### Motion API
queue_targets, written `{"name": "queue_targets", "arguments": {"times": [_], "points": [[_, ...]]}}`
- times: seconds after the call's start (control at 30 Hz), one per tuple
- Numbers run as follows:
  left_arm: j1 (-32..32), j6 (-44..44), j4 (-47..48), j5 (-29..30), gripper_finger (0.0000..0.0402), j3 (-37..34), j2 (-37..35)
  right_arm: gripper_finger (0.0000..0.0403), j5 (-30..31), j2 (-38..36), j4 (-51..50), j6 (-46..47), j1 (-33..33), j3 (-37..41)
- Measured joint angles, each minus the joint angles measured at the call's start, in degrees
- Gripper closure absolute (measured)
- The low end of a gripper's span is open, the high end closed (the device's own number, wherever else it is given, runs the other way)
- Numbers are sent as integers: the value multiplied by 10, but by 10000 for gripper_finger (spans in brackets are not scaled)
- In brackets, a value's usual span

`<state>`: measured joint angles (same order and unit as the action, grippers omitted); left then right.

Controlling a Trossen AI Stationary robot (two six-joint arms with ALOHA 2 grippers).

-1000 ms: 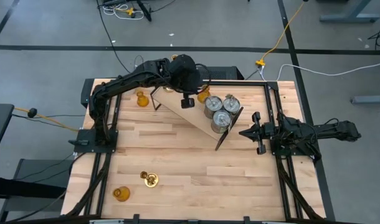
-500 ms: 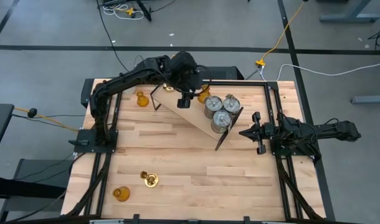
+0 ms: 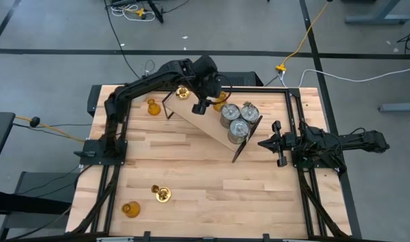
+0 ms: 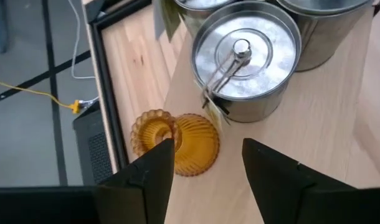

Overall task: Pick & Place candle stick holders
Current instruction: Adjust the yellow candle holder on the shelf

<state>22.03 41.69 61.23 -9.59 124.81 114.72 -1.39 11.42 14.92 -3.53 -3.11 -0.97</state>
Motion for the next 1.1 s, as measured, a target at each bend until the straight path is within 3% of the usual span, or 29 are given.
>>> {"name": "queue_targets", "arguments": {"times": [0.33, 1.1], "points": [[-4, 87, -19, -1, 213, 0, 19, 400, 0, 0, 0, 0, 0, 0], [-4, 85, -35, 93, 225, 0, 43, 400, 1, 0, 0, 0, 0, 0]]}}
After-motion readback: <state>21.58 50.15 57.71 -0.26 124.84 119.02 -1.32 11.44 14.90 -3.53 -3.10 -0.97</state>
